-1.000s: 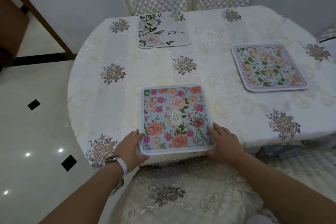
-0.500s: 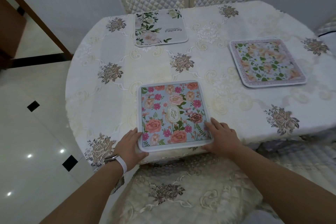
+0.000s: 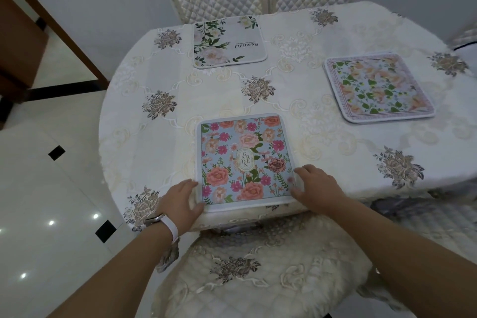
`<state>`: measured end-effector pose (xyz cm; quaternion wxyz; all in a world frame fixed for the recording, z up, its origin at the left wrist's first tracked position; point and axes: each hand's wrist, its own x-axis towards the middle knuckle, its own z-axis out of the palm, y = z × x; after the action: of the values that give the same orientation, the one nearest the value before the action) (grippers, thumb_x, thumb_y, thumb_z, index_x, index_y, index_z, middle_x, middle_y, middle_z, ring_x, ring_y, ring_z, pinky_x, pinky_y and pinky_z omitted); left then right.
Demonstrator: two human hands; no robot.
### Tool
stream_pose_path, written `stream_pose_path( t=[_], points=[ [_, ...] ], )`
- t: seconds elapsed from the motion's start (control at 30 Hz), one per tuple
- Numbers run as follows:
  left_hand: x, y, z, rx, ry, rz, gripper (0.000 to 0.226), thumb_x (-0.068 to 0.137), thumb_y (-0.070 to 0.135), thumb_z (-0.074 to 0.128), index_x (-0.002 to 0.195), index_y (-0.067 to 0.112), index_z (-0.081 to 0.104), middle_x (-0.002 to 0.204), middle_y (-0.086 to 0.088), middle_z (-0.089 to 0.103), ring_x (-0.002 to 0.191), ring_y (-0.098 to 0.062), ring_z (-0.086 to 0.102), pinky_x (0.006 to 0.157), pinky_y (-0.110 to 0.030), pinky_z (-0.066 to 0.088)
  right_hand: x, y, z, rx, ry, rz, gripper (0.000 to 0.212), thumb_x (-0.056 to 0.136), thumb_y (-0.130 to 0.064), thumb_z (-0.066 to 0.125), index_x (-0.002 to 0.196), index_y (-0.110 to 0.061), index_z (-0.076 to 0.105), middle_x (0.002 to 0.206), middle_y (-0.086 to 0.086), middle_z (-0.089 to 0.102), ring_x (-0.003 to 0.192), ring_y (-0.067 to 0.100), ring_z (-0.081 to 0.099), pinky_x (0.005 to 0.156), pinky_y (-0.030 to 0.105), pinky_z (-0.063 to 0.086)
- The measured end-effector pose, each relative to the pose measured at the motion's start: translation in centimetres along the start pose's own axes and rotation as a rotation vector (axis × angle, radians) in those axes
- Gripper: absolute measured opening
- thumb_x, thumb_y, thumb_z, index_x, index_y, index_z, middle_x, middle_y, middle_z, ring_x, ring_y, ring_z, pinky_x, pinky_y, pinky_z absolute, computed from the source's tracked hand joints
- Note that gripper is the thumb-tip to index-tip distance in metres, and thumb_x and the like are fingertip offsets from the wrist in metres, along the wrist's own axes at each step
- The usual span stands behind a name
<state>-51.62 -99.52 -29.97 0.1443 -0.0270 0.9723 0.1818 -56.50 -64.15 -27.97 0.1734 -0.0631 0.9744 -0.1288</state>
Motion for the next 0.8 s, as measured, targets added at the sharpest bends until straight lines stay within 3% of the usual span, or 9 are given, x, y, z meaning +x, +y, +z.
stream_pose_path(
  t=[0.17,0.33,0.6,0.8],
  points=[
    [0.5,5.4,-4.5,0.045,0.14,0.106,0.049,0.088,0.035,0.062,0.131,0.016,0.054,0.135,-0.008,0.056,0.122,-0.029,0.051,0.099,-0.043,0.044,-0.2,0.2,-3.8,-0.012,0.108,-0.056,0.054,0.093,-0.048,0.051,0.137,-0.018,0.049,0.132,0.004,0.054,0.114,0.023,0.053,0.091,0.039,0.047],
    [-1.1,13.0,-7.4,0.082,0.248,0.144,0.047,0.088,0.037,0.061,0.129,0.015,0.056,0.138,-0.007,0.053,0.126,-0.027,0.048,0.102,-0.043,0.042,-1.5,1.4,-8.1,-0.048,0.213,-0.164,0.045,0.096,-0.04,0.045,0.135,-0.018,0.052,0.132,0.001,0.055,0.111,0.022,0.054,0.089,0.038,0.048],
    [-5.0,20.0,-7.4,0.135,0.344,0.174,0.059,0.084,0.051,0.033,0.126,0.018,0.058,0.136,-0.004,0.056,0.125,-0.026,0.05,0.098,-0.045,0.045,-3.7,4.7,-14.0,-0.081,0.273,-0.3,0.038,0.099,-0.03,0.042,0.131,-0.017,0.056,0.129,0.002,0.058,0.11,0.026,0.054,0.087,0.04,0.048],
    [-7.0,22.8,-7.5,0.179,0.336,0.227,0.054,0.087,0.05,0.035,0.128,0.023,0.056,0.133,-0.002,0.057,0.122,-0.027,0.052,0.097,-0.046,0.045,-7.4,6.8,-16.1,-0.089,0.323,-0.298,0.038,0.099,-0.032,0.042,0.131,-0.017,0.057,0.127,0.002,0.059,0.112,0.027,0.054,0.087,0.041,0.048]
  ],
)
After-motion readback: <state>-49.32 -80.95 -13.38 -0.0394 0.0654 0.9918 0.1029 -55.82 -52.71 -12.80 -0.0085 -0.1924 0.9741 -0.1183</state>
